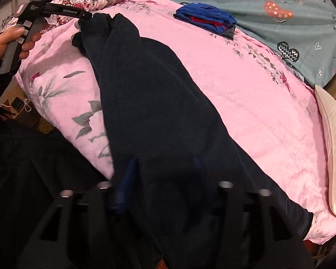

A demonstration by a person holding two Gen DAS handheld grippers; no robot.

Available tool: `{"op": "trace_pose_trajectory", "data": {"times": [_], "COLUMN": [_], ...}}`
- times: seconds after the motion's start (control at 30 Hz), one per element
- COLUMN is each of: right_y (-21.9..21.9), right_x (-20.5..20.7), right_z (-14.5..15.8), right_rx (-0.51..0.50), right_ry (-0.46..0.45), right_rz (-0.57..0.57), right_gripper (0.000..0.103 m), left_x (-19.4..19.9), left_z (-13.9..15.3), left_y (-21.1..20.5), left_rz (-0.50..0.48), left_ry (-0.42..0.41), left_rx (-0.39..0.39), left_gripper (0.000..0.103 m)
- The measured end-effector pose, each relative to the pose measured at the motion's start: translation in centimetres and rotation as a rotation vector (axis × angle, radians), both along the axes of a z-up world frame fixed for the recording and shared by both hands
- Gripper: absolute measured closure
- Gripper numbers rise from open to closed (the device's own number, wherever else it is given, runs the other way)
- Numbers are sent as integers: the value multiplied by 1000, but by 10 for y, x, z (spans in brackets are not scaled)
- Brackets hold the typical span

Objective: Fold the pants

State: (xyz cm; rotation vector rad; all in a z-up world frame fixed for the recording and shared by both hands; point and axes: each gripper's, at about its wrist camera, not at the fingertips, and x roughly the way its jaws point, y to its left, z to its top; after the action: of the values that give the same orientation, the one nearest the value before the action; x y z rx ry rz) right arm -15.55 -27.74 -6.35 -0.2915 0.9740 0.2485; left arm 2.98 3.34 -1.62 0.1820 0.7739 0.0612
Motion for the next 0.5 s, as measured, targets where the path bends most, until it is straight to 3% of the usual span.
{"op": "trace_pose_trajectory", "data": {"times": [0.03, 0.1, 0.27, 0.5], "right_y": [-10, -27, -47, -107], "right_x": [3, 6, 25, 144], "right_z": [2, 14, 66, 141], "right_rx": [70, 182, 251, 245], "right_ry": [20, 11, -120, -218], "right_rz": [-17, -55, -78, -187], "right_gripper": [100, 102, 103, 103], "left_x": [2, 7, 17, 54], "left_z": [-1, 0, 2, 3], "left_y": [5, 9, 4, -23], "left_rz": [13, 24, 1, -39], "left_ry": [2, 6, 7, 37], "left_rx": [5, 8, 31, 74], "left_gripper": [2, 2, 2, 2]}}
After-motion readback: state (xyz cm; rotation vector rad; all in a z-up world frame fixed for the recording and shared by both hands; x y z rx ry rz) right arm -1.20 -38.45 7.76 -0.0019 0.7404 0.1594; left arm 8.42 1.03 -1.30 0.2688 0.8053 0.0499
